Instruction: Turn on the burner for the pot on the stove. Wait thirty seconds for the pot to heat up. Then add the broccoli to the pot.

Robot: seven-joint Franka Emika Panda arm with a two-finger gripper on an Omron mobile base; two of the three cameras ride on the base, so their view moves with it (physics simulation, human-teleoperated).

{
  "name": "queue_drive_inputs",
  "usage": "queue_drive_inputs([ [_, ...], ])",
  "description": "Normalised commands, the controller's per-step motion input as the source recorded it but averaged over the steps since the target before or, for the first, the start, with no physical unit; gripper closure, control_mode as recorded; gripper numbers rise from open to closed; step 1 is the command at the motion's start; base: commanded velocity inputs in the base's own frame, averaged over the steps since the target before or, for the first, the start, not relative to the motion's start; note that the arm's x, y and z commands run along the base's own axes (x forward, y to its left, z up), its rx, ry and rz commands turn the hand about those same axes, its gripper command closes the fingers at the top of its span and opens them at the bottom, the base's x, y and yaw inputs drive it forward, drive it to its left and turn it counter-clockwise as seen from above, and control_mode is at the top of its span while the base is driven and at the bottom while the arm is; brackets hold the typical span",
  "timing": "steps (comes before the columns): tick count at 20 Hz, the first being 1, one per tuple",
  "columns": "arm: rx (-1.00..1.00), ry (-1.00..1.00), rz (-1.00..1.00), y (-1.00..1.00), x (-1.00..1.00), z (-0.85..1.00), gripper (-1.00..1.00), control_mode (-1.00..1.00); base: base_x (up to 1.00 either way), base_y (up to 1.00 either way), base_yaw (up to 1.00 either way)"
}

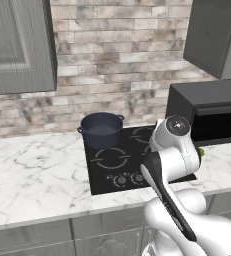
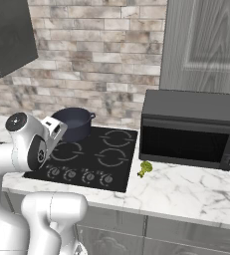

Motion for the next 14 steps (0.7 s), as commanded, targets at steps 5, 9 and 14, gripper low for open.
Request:
queue_drive_inputs([
  [5,0.00,0.00,0.00,0.00,0.00,0.00,-1.00,-1.00,0.00,0.00,0.00],
  [9,0.00,0.00,0.00,0.00,0.00,0.00,-1.00,-1.00,0.00,0.00,0.00],
  [14,0.00,0.00,0.00,0.00,0.00,0.00,-1.00,-1.00,0.00,0.00,0.00],
])
